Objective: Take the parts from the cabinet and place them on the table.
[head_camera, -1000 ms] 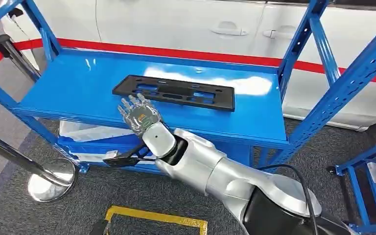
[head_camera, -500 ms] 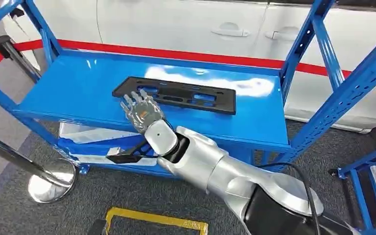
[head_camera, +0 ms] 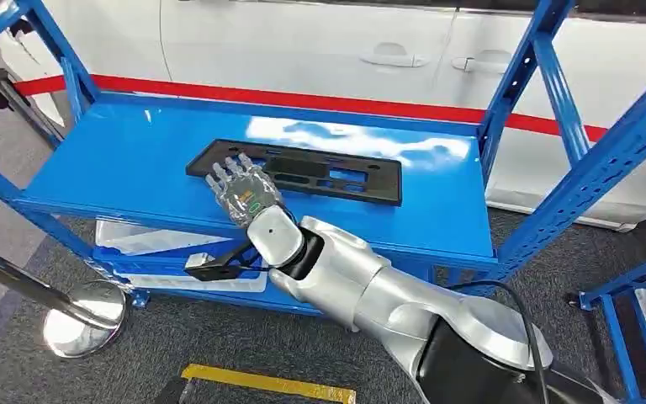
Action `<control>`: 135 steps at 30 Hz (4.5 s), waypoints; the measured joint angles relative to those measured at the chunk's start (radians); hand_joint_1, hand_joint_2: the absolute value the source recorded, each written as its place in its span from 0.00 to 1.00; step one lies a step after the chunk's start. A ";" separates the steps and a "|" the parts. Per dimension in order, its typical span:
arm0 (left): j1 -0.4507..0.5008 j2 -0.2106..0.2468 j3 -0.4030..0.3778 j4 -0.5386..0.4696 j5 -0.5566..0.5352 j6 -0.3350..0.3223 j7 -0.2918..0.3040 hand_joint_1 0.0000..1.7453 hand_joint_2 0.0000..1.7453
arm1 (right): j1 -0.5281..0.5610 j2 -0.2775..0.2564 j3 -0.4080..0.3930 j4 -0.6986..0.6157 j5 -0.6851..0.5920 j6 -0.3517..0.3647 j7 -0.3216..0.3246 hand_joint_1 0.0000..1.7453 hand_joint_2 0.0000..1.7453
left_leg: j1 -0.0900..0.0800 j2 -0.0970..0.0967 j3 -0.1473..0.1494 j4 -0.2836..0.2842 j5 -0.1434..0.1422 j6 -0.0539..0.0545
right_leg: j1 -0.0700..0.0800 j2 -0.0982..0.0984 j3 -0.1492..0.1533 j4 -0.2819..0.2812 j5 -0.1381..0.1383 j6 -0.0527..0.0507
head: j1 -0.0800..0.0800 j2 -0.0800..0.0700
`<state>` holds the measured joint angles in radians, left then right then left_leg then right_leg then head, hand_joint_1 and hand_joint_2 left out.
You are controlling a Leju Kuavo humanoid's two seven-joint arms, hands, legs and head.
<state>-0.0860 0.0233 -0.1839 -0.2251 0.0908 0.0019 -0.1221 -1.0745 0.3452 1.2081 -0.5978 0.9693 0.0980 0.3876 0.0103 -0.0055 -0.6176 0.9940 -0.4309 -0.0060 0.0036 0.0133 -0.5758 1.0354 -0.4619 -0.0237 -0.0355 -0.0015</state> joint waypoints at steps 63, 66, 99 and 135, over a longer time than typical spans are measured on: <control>0.001 -0.006 -0.034 0.003 0.090 0.084 0.028 0.00 0.00 | 0.033 -0.101 -0.062 0.150 -0.003 0.317 0.052 0.00 1.00 | 0.009 0.000 0.007 0.001 0.005 0.000 | -0.001 0.000 0.002 -0.019 0.000 0.006 | 0.003 0.000; -0.001 -0.007 -0.035 0.003 0.090 0.083 0.028 0.00 0.00 | 0.030 -0.104 -0.068 0.150 -0.003 0.316 0.053 0.00 1.00 | 0.010 0.002 0.014 -0.005 0.006 0.018 | -0.005 -0.005 -0.049 0.090 -0.069 0.020 | 0.010 0.000; -0.003 0.001 -0.058 0.003 0.090 0.108 0.027 0.00 0.00 | 0.049 -0.146 -0.070 0.156 -0.003 0.343 0.090 0.00 1.00 | 0.005 0.008 0.037 -0.016 -0.005 0.031 | -0.008 -0.005 -0.154 0.251 -0.117 0.024 | 0.010 0.000; -0.015 0.002 -0.077 0.003 0.108 0.155 -0.147 0.00 1.00 | 0.042 -0.162 -0.077 0.150 -0.021 0.315 0.072 1.00 1.00 | 0.004 0.012 0.059 -0.021 -0.009 0.025 | -0.021 -0.005 -0.097 0.181 -0.036 0.031 | 0.013 0.000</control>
<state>-0.1015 0.0252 -0.2609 -0.2216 0.1991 0.1569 -0.2694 -1.0327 0.1831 1.1307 -0.4482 0.9483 0.4127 0.4597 0.0144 0.0060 -0.5583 0.9730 -0.4399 0.0187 -0.0174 0.0081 -0.6731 1.2162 -0.4975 0.0073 -0.0221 -0.0019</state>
